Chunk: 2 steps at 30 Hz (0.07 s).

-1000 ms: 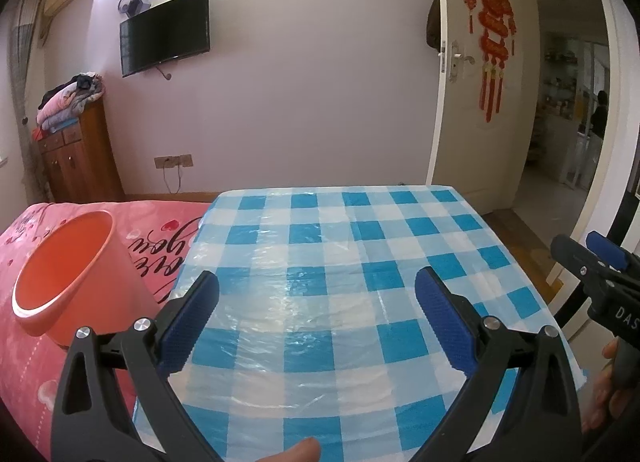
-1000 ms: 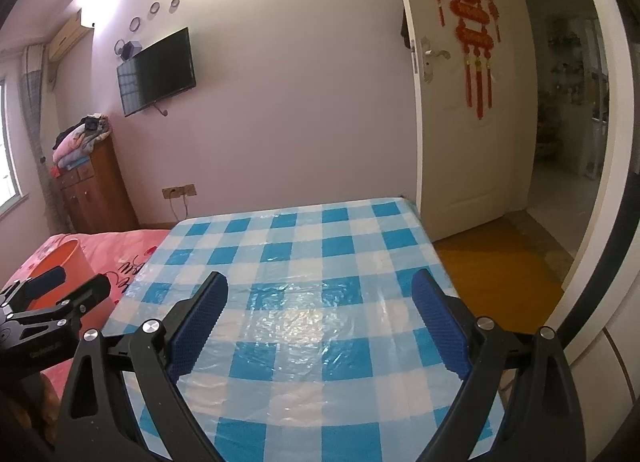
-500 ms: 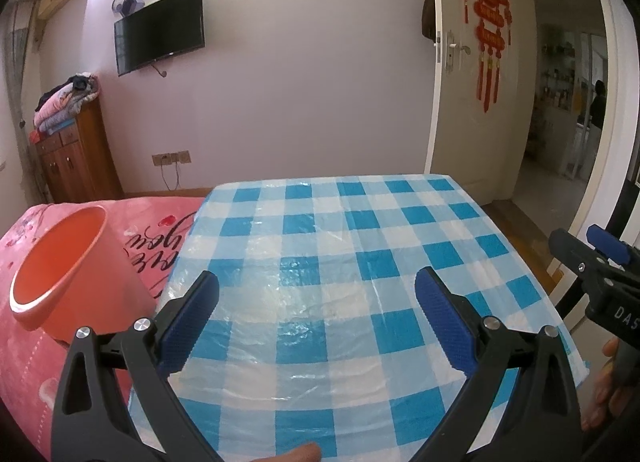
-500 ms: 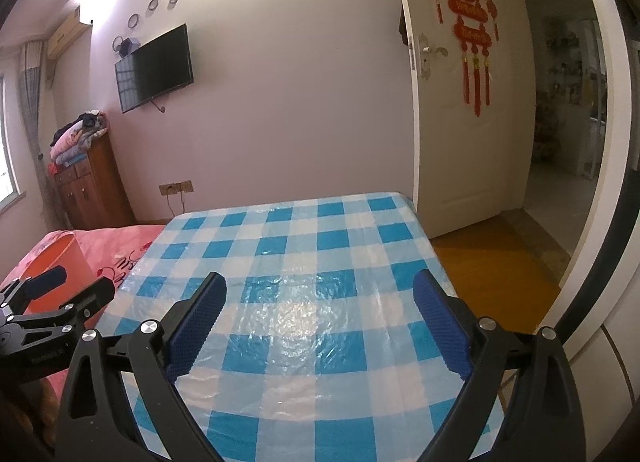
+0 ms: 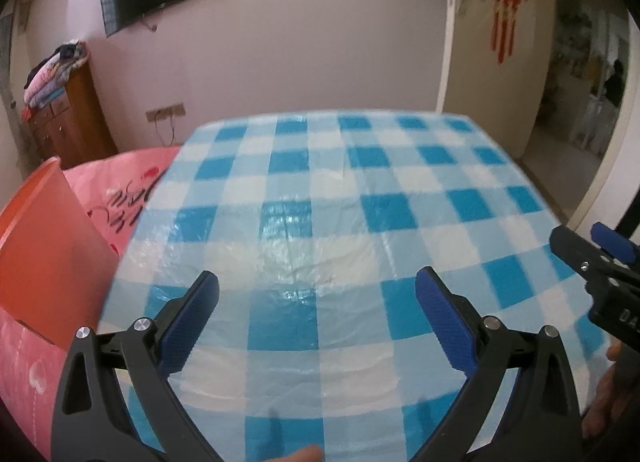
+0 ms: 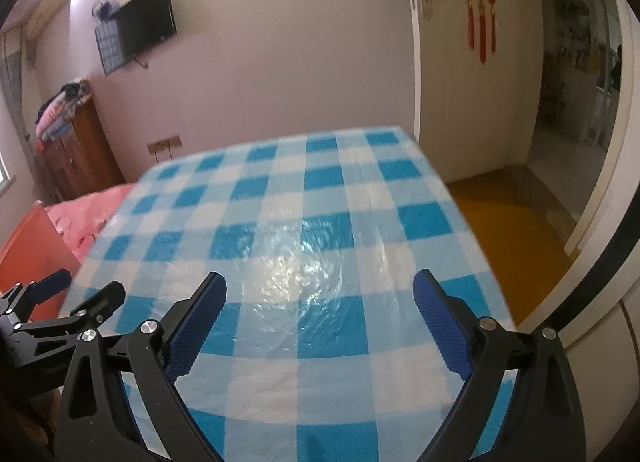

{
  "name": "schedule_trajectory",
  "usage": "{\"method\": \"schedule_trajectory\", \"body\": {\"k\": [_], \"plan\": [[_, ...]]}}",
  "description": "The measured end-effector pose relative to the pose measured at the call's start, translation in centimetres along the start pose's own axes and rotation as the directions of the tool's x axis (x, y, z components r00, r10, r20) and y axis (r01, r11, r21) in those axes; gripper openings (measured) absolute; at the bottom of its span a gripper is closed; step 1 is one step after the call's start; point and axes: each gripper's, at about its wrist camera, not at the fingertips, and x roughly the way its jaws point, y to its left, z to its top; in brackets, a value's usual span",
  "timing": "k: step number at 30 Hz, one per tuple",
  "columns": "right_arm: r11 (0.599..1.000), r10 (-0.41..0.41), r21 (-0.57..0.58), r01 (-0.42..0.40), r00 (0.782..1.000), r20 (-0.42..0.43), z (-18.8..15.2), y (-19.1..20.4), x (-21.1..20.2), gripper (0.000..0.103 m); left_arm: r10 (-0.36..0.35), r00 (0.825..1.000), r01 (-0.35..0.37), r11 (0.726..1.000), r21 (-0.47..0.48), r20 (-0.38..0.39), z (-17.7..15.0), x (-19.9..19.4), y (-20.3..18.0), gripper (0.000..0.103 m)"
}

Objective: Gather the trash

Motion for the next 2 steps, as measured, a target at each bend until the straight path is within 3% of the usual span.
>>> {"method": "schedule_trajectory", "body": {"k": [2], "plan": [[1.0,-0.01,-0.007,0.01,0.999,-0.032,-0.1,0.1,1.7,0.093,0.021,0.999,-0.022,1.0,-0.008,-0.042,-0.1,2.0,-0.2,0.099]]}}
